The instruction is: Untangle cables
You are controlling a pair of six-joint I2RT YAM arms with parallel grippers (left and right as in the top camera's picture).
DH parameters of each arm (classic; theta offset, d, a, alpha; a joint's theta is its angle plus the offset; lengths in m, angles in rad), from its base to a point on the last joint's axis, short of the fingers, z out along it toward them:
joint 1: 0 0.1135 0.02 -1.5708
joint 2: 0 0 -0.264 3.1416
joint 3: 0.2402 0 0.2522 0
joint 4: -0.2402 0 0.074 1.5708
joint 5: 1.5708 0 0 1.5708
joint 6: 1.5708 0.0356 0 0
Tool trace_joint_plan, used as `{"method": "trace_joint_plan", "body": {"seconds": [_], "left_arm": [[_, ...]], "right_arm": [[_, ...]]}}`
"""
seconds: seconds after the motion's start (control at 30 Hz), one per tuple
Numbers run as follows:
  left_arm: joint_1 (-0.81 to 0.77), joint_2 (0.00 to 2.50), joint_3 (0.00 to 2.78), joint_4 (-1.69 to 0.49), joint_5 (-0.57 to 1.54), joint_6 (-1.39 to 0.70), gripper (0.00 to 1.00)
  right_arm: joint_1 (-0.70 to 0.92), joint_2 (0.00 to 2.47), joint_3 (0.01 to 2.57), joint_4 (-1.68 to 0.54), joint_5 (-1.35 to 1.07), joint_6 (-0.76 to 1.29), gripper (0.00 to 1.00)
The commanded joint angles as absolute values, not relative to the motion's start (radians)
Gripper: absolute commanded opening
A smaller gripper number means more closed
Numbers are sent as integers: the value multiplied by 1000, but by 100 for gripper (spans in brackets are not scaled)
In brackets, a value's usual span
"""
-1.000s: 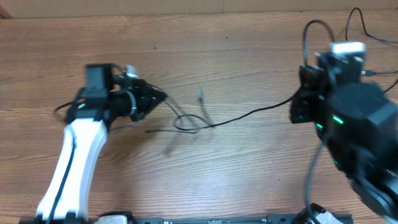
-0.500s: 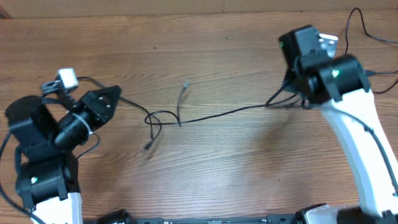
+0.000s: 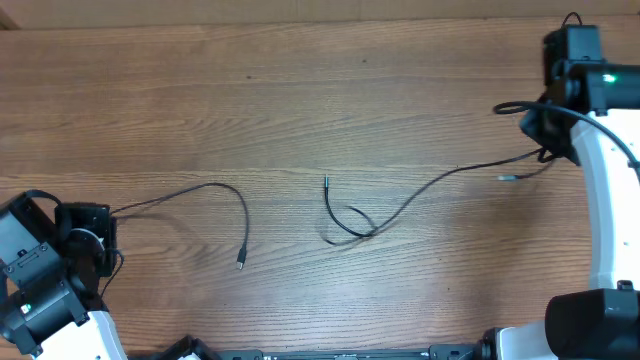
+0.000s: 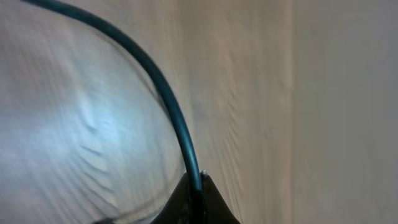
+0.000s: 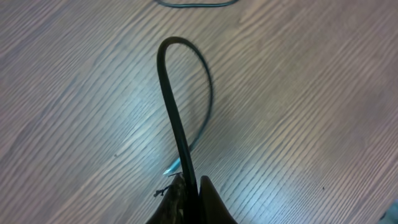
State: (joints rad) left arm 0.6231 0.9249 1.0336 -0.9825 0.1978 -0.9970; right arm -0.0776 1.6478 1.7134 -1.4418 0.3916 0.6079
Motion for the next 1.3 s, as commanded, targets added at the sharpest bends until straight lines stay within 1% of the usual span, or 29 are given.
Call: {"method": "trace_joint_plan", "body": {"seconds": [0.0, 0.07, 0.2, 0.27, 0.37, 0.47, 0.57, 0.7, 0.9, 1.0, 1.13, 1.2, 1.27], "left_arm": [[635, 930, 1044, -999, 49, -1019, 4], [634, 942, 1044, -999, 80, -965, 4], [633, 972, 1043, -999, 234, -795, 5], [633, 992, 1043, -999, 321, -691, 4], [633, 1027, 1043, -1009, 391, -595, 4], [633, 1064, 1043, -1039, 390, -572, 4], [633, 1100, 1043, -1054, 390, -563, 4], [633, 1143, 1043, -1057, 390, -562, 4], [633, 1198, 1043, -1066, 385, -552, 4], [634, 1217, 1043, -1066, 385, -552, 5], [633, 1225, 1043, -1066, 385, -553, 4], [633, 1226, 1043, -1066, 385, -553, 4], [633, 1226, 1043, -1067, 385, -553, 4]], "right_arm": [[-100, 1647, 1722, -1438, 326, 632, 4], [-100, 1647, 1721, -1438, 300, 631, 4], [-94, 1647, 1721, -1431, 216, 591, 4], [-93, 1647, 1722, -1421, 102, 505, 4], [-93, 1647, 1721, -1426, -147, 315, 4], [-93, 1647, 1721, -1479, -345, 147, 4], [-83, 1647, 1708, -1518, -443, 68, 4], [-38, 1647, 1666, -1527, -447, 65, 4], [108, 1647, 1498, -1467, -448, 62, 4], [209, 1647, 1359, -1401, -451, 117, 4], [303, 1647, 1261, -1315, -451, 158, 4], [368, 1647, 1221, -1256, -451, 215, 4], [409, 1647, 1203, -1216, -450, 252, 13]]}}
